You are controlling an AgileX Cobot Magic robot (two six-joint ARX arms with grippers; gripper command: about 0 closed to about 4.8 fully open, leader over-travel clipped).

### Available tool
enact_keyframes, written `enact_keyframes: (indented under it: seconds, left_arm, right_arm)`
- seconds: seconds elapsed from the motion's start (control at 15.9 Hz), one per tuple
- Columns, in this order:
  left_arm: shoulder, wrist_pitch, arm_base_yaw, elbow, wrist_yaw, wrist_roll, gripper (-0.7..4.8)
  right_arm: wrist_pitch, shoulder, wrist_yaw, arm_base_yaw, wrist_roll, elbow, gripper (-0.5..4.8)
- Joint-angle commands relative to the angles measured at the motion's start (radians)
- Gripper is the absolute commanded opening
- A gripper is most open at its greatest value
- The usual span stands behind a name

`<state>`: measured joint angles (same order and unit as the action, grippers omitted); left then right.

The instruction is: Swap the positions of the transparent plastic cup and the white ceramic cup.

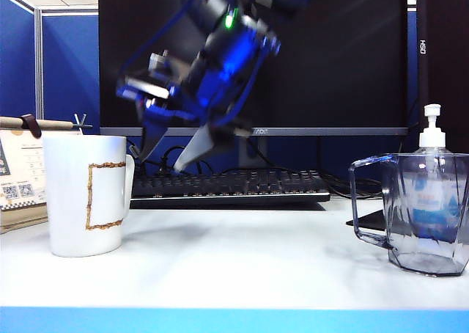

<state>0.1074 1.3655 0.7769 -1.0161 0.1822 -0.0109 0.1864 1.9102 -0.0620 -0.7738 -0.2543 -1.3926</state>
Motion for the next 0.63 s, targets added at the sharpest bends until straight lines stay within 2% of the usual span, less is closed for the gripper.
enact_keyframes:
  seconds: [0.06,0.19,0.38,0.5,0.63]
  left_arm:
    - [0.002,-0.013,0.000,-0.001,-0.003,0.023,-0.06]
    - [0.002,-0.014,0.000,-0.001,-0.003,0.033,-0.06]
    - [0.000,-0.031,0.000,-0.001,0.078,0.062,-0.06]
    - [-0.018,-0.083,0.000,-0.001,0.124,0.071,-0.06]
    - [-0.076,-0.204,0.000,-0.001,0.129,0.083,-0.06]
  right_arm:
    - [0.045,-0.036,0.026,-0.002,0.004,-0.005,2.74]
    - [0.097,-0.067,0.044,-0.004,0.004,-0.005,2.74]
    - [0.198,-0.166,0.099,-0.036,0.050,-0.005,2.61]
    - [0.229,-0.259,0.201,-0.089,0.122,-0.005,2.50]
    - [0.216,-0.395,0.359,-0.193,0.219,-0.005,2.36]
